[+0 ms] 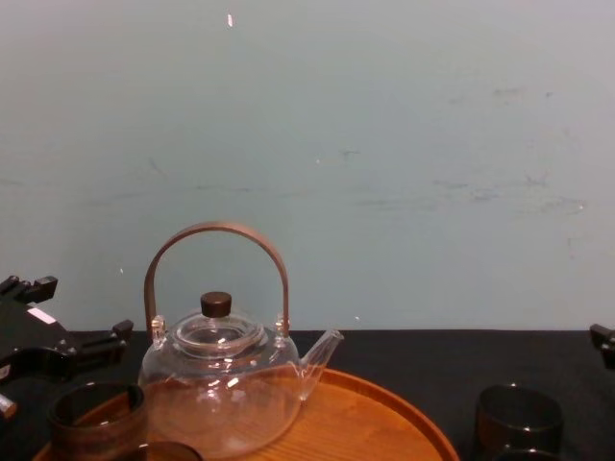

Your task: Pick up the glass from the table and place it on the tray.

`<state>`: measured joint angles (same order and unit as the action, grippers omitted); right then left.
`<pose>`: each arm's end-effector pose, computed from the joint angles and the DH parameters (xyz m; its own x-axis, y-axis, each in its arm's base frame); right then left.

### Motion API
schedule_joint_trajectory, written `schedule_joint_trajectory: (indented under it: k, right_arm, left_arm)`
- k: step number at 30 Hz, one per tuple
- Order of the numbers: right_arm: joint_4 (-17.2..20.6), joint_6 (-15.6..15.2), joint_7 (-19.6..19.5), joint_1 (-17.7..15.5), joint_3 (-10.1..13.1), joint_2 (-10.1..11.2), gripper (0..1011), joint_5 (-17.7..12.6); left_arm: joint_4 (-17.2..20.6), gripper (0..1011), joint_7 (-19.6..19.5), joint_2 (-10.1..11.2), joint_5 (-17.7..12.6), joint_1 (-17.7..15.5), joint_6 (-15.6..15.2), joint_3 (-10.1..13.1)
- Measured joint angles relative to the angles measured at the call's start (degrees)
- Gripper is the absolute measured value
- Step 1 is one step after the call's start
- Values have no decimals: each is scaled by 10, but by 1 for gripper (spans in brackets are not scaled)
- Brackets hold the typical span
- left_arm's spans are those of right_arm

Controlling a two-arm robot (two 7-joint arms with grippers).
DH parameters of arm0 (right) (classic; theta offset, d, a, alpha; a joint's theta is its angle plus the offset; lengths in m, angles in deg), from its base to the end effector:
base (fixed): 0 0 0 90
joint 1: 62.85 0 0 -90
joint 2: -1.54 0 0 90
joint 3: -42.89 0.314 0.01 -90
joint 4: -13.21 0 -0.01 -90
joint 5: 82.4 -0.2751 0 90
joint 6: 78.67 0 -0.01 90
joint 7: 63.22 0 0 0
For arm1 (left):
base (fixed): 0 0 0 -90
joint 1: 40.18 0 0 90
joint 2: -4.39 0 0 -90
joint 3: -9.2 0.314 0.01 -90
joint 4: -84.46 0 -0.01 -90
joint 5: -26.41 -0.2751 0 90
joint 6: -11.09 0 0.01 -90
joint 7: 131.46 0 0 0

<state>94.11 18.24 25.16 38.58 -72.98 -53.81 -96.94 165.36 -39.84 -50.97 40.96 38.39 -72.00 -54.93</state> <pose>0.3301 -0.1052 -0.3152 0.2924 -0.8802 0.3739 0.9552 0.2874 -0.0703 0.3301 0.1052 -0.3152 0.2924 0.8803 0.3736 -0.9552 0.2875 0.0703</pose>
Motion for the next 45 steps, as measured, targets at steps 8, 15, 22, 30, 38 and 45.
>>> schedule_joint_trajectory:
  k: [8,15,22,30,38,45]
  right_arm:
    - [0,0,0,0,0,0,1003,0]
    - [0,0,0,0,0,0,1003,0]
    - [0,0,0,0,0,0,1002,0]
    - [0,0,0,0,0,0,1002,0]
    - [0,0,0,0,0,0,1002,0]
    - [0,0,0,0,0,0,1002,0]
  left_arm:
    - [0,1001,0,0,0,0,0,0]
    - [0,1001,0,0,0,0,0,0]
    - [0,1001,0,0,0,0,0,0]
    - [0,1001,0,0,0,0,0,0]
    - [0,1001,0,0,0,0,0,0]
    - [0,1001,0,0,0,0,0,0]
